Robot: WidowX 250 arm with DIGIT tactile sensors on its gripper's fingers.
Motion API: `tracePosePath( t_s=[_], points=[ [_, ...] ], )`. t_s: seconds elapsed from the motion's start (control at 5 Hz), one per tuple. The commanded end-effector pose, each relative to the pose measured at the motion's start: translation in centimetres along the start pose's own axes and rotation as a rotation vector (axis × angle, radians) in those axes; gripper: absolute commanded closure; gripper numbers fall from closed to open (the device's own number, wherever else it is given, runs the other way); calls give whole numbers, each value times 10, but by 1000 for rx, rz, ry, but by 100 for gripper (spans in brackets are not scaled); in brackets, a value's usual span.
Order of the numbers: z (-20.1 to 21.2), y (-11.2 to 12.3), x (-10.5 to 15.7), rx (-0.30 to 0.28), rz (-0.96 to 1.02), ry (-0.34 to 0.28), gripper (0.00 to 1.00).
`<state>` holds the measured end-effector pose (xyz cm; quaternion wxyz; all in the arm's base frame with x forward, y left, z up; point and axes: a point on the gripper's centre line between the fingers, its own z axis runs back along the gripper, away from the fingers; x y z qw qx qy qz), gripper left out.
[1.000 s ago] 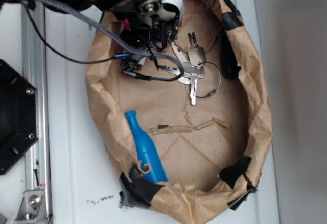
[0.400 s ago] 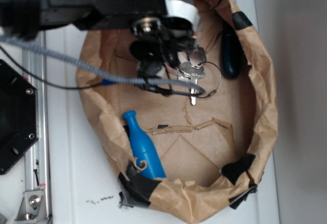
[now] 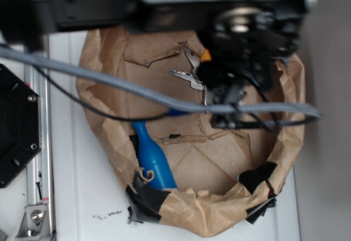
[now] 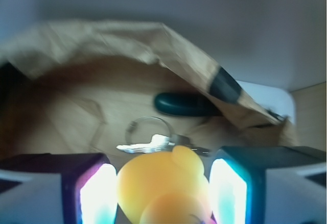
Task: Grab the yellow duck.
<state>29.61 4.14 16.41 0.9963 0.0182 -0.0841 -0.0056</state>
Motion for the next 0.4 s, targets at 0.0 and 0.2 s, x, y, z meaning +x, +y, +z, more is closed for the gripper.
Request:
tracePosePath(
  t_s=[0.0, 0.2],
  points=[
    [24, 4, -12, -105, 381, 34, 100],
    [24, 7, -23, -105, 439, 57, 100]
  ],
)
